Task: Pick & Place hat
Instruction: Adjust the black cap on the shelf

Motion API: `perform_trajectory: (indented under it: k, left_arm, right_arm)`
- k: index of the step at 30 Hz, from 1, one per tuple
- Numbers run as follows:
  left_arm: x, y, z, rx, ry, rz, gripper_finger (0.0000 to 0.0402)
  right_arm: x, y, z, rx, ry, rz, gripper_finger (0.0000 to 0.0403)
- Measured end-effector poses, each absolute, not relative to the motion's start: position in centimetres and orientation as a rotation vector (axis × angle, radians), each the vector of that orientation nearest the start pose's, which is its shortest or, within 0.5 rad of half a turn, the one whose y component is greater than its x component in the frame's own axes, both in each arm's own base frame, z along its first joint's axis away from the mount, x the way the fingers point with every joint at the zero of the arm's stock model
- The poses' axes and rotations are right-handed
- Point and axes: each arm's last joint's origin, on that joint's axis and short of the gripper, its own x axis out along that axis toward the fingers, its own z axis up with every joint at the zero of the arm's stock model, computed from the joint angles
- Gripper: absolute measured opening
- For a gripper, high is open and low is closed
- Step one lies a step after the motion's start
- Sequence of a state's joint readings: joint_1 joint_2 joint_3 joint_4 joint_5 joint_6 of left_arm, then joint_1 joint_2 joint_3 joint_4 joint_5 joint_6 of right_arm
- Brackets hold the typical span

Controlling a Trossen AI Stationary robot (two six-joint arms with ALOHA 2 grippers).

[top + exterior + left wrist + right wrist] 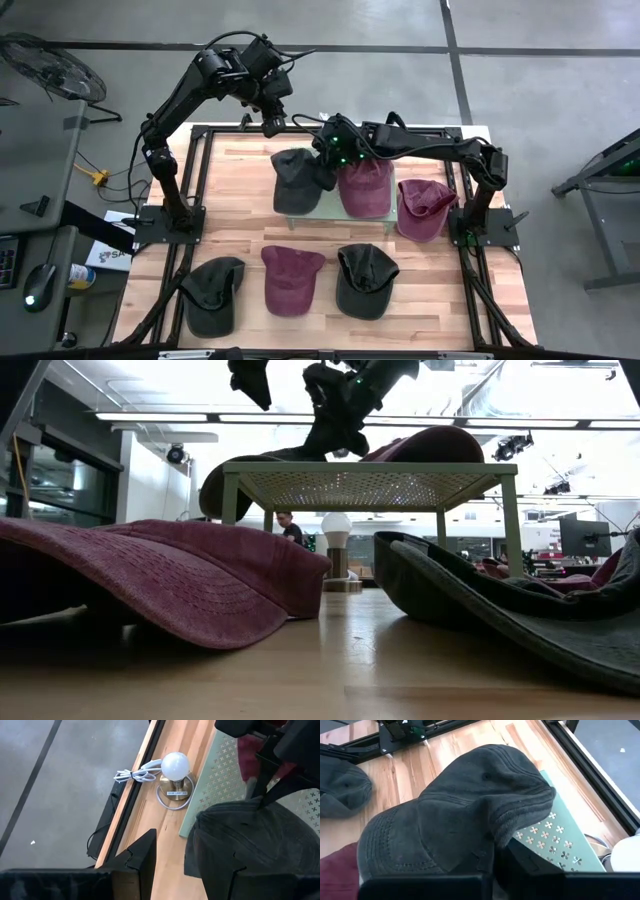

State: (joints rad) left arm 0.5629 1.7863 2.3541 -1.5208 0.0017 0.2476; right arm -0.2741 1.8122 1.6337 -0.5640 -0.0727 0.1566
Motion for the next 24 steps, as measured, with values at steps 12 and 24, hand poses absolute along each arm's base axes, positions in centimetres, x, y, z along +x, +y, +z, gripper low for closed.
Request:
perform_trajectory:
  k: [12,24]
  left_arm:
    - [26.0,16.3,46.5,-0.061,0.973,0.386,0.0128]
    - [26.1,16.0,46.5,-0.090,0.941,0.270,0.0128]
  right_arm:
    - [38.2,-10.5,32.6,0.266,0.680,-0.236,0.0004]
    - [35.6,-9.8,34.8,0.135,0.729,-0.081,0.0002]
